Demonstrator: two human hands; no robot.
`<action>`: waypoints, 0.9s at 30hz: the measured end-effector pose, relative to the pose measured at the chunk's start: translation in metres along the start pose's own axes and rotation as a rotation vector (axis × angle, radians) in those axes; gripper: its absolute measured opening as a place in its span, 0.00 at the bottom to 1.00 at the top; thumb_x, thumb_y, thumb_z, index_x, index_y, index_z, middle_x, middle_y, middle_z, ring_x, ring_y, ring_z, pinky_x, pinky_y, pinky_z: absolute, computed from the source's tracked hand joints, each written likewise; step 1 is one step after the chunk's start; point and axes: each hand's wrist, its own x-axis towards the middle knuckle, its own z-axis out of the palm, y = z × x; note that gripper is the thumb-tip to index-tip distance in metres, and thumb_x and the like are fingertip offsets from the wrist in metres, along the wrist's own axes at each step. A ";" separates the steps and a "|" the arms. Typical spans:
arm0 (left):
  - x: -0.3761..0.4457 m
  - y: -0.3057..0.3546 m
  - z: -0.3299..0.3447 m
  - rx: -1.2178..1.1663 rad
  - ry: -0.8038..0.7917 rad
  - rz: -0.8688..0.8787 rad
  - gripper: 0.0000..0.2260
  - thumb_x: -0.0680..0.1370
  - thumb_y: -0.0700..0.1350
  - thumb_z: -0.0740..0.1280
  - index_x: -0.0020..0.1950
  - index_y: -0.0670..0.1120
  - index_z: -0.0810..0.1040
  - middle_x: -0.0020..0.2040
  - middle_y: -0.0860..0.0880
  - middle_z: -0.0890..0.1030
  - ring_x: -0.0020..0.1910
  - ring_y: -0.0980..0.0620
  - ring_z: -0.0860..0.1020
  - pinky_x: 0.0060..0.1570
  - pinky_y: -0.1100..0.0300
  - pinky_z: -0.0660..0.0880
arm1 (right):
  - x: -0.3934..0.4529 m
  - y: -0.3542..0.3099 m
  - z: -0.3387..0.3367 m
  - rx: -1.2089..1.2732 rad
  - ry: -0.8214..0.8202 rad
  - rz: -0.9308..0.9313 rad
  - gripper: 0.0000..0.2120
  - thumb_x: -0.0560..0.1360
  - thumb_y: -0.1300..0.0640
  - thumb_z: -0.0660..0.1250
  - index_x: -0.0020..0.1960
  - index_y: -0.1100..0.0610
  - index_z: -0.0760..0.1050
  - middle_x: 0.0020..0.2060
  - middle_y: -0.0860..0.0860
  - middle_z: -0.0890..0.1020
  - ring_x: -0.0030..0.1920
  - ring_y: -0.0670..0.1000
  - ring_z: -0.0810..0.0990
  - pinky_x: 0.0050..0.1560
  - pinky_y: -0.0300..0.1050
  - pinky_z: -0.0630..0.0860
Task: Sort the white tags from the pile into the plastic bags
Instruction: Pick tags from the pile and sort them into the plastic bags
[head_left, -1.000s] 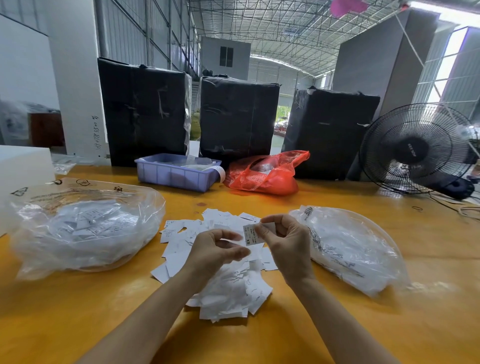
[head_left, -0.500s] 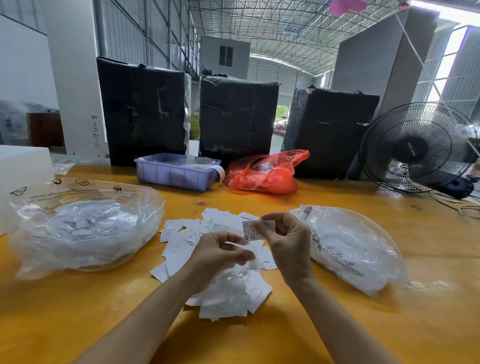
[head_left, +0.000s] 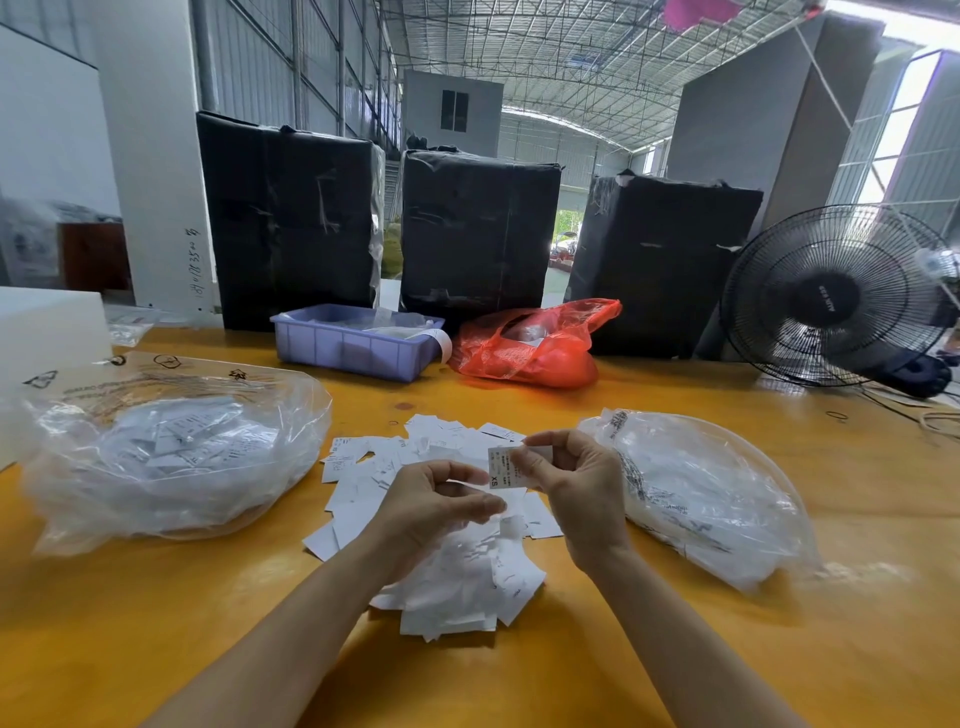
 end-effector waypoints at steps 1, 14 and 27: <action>0.000 0.000 0.000 0.004 -0.005 0.005 0.25 0.54 0.43 0.79 0.48 0.39 0.79 0.38 0.39 0.84 0.32 0.51 0.80 0.40 0.58 0.73 | 0.000 0.001 0.000 0.006 -0.002 0.009 0.07 0.69 0.68 0.73 0.40 0.57 0.78 0.36 0.55 0.84 0.39 0.51 0.84 0.39 0.43 0.81; 0.006 -0.005 -0.003 0.022 0.057 0.057 0.13 0.64 0.31 0.76 0.46 0.40 0.79 0.35 0.43 0.84 0.33 0.52 0.82 0.36 0.63 0.78 | 0.000 0.000 -0.005 -0.069 -0.187 0.139 0.06 0.67 0.67 0.74 0.41 0.61 0.79 0.38 0.60 0.82 0.38 0.55 0.81 0.42 0.49 0.78; 0.005 -0.005 -0.002 0.078 0.079 0.064 0.14 0.65 0.32 0.76 0.48 0.40 0.80 0.36 0.43 0.85 0.34 0.52 0.83 0.33 0.67 0.75 | 0.002 -0.001 -0.007 -0.478 -0.323 -0.006 0.16 0.77 0.68 0.61 0.63 0.59 0.71 0.40 0.52 0.76 0.40 0.48 0.75 0.41 0.41 0.74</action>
